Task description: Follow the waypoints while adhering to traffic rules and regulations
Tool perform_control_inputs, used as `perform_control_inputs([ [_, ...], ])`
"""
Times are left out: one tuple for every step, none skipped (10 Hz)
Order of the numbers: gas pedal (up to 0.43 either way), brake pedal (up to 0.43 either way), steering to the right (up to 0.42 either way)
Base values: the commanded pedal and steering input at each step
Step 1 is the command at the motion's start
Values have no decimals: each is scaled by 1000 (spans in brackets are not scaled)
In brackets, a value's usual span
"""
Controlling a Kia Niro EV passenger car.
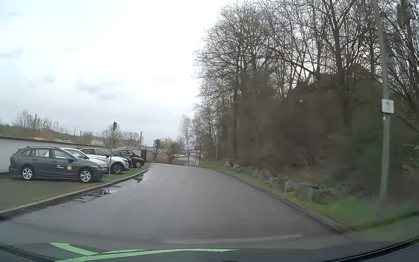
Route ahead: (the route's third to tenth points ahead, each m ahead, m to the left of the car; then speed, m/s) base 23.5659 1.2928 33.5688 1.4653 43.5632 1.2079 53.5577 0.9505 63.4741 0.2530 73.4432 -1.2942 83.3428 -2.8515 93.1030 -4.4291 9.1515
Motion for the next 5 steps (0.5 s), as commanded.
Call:
perform_control_inputs([
  [319, 0, -4],
  [319, 0, -5],
  [319, 0, -6],
  [319, 0, -6],
  [319, 0, -6],
])
